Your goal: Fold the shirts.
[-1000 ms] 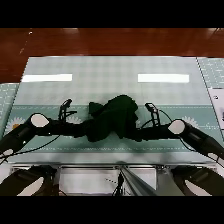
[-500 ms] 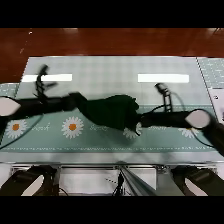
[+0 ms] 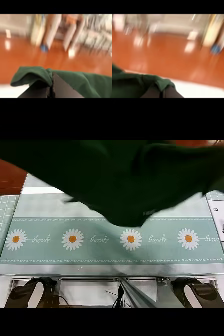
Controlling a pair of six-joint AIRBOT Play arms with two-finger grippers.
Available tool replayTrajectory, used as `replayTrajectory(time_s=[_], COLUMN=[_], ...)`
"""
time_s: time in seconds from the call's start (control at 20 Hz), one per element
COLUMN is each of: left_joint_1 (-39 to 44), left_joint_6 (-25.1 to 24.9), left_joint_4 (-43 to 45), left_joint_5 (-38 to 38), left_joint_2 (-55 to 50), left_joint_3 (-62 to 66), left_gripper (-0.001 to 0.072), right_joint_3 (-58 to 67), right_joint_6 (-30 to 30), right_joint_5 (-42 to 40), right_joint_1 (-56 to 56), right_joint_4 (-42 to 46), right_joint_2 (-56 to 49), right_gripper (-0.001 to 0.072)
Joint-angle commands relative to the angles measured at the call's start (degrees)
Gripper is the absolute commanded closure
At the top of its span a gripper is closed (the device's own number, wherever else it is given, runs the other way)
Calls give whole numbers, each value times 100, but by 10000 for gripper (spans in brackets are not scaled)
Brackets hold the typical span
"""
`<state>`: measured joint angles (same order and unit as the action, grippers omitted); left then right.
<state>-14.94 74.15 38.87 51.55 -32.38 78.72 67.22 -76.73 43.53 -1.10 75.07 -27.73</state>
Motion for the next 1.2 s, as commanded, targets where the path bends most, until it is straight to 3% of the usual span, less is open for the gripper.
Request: replayTrajectory(time_s=[0.0,0.3,0.5,0.6,0.85,1.15], left_joint_1=[-181,-181,-184,-184,-181,-181], left_joint_6=[0,116,852,960,1209,1152], left_joint_4=[-339,-328,208,741,1043,1043], left_joint_5=[-13,308,1786,2439,3167,2677], left_joint_2=[105,173,125,127,131,129], left_joint_3=[1141,2072,2000,1762,199,-3239], left_gripper=[681,681,682,681,681,681], right_joint_3=[1029,2605,3327,3469,3469,3469], right_joint_6=[-13,-17,-151,-280,-518,-516], right_joint_5=[-472,-612,-544,-431,-105,1602], right_joint_1=[-201,-201,-201,-201,-201,-199], right_joint_4=[179,186,433,699,431,-1047], right_joint_2=[122,-105,-529,-894,-2577,-5241], right_gripper=[673,673,673,673,673,673])
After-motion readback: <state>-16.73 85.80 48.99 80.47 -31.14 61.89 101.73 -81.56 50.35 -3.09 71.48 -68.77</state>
